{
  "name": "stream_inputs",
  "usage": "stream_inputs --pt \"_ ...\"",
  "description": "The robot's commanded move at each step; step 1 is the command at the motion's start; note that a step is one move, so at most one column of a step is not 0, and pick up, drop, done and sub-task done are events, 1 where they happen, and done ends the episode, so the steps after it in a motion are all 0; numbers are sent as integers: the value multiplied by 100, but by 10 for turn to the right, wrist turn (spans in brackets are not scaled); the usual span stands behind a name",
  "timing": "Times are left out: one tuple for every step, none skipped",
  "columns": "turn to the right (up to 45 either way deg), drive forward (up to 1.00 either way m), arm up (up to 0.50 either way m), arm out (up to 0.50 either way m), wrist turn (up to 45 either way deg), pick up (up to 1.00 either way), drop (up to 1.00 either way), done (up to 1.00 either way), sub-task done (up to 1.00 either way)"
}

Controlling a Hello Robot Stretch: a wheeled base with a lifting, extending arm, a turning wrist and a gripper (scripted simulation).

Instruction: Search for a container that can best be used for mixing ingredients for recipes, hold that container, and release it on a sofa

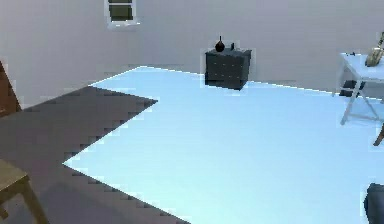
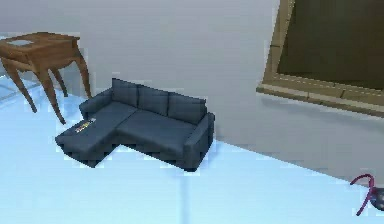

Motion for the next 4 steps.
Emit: stream_inputs --pt "0 15 0 0 0 0 0 0 0" --pt "-90 0 0 0 0 0 0 0 0" --pt "0 30 0 0 0 0 0 0 0" --pt "450 0 0 0 0 0 0 0 0"
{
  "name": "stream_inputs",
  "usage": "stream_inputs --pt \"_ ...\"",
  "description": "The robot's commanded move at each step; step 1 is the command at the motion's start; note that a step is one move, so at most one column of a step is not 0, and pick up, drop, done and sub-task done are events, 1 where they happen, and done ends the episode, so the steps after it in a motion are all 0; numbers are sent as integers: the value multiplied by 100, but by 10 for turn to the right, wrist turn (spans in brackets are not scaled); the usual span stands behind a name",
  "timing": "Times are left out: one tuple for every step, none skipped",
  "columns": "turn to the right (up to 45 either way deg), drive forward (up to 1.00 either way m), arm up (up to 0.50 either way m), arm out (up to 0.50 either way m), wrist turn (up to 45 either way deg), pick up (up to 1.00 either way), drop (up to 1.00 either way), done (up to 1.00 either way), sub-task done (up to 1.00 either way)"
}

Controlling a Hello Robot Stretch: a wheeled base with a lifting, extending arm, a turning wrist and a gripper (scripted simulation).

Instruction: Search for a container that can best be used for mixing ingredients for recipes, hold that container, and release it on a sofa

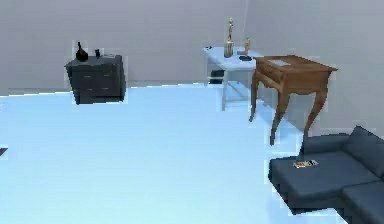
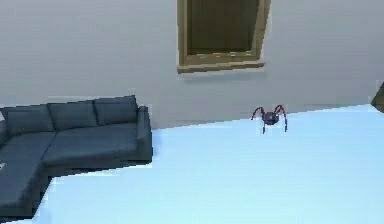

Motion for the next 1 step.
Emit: stream_inputs --pt "450 0 0 0 0 0 0 0 0"
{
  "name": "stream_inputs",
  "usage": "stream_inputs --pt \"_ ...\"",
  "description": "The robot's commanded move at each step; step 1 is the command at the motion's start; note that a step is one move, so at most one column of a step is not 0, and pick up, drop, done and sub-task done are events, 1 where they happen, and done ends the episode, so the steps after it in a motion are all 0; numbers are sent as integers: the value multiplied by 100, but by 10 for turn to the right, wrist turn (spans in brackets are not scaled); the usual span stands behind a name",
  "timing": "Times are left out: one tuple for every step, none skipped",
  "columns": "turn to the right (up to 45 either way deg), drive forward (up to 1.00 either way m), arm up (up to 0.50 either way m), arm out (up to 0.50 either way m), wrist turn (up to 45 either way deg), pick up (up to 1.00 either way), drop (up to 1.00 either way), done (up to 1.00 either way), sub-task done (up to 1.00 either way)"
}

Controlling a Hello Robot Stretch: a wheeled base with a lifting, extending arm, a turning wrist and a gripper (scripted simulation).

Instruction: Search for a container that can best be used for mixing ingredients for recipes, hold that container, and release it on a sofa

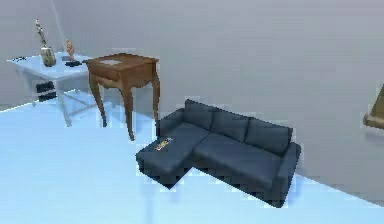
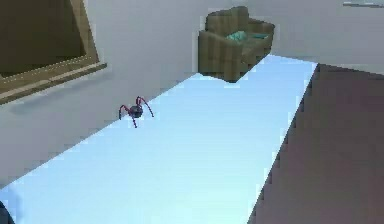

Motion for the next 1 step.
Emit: stream_inputs --pt "450 0 0 0 0 0 0 0 0"
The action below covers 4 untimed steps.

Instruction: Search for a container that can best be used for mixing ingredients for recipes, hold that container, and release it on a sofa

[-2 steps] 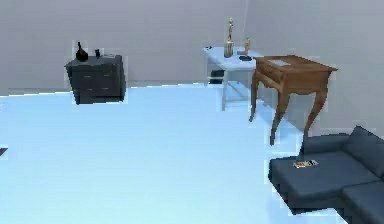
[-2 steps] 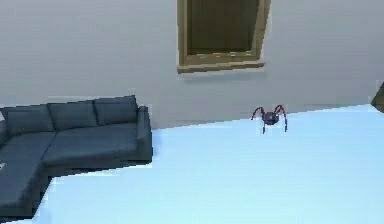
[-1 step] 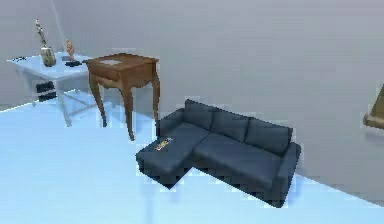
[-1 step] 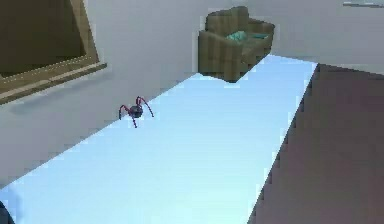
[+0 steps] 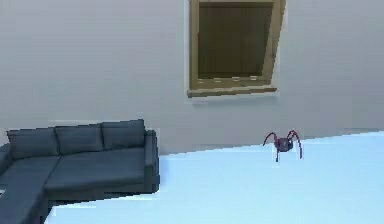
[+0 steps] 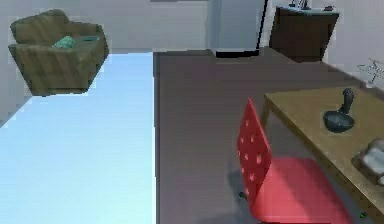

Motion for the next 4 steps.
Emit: stream_inputs --pt "360 0 0 0 0 0 0 0 0" --pt "450 0 0 0 0 0 0 0 0" --pt "120 0 0 0 0 0 0 0 0" --pt "0 75 0 0 0 0 0 0 0"
